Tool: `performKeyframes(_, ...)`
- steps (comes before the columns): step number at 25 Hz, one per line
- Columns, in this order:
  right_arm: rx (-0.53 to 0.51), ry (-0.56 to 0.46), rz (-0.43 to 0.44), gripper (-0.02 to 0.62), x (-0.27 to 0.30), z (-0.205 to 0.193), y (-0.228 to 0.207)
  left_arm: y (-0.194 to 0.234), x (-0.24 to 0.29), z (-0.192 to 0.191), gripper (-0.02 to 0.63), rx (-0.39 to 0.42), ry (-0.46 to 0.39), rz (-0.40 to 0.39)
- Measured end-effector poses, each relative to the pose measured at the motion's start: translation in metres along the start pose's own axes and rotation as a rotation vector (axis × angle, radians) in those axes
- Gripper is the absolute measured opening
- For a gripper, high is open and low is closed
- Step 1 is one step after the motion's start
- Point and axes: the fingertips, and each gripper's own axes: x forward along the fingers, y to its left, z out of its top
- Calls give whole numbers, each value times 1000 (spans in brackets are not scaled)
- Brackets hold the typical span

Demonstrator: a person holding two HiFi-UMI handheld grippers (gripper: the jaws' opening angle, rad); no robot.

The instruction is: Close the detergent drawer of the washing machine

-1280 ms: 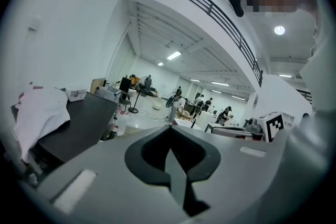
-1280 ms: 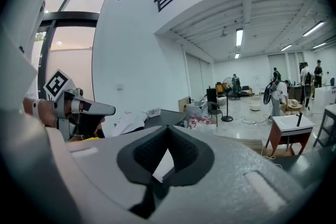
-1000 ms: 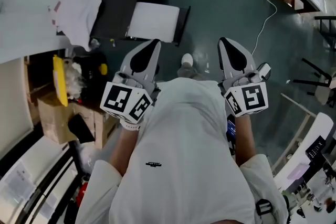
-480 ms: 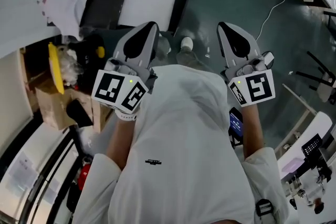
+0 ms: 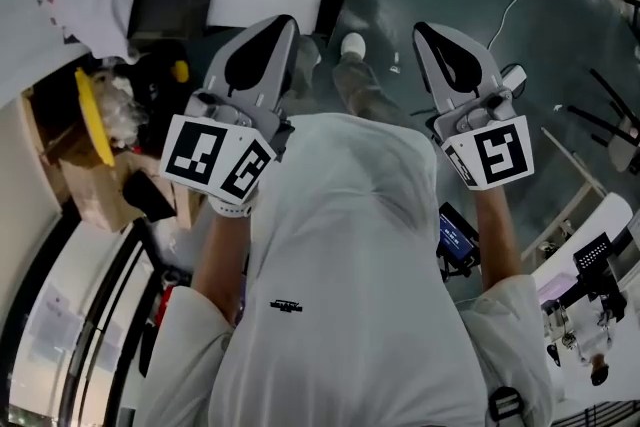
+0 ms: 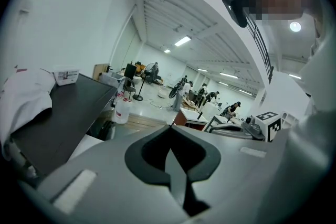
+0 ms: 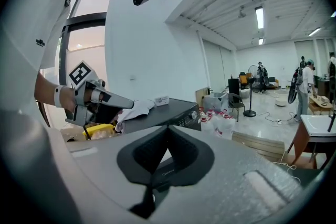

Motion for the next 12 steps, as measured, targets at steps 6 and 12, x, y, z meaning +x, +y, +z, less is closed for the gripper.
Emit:
performKeyframes(6, -2, 6, 22, 2, 16, -17, -1, 14, 5, -19, 18, -25, 33, 19)
performKeyframes(12, 23, 19, 33, 2, 35, -39, -1, 31, 10, -39, 18, -41, 63, 27)
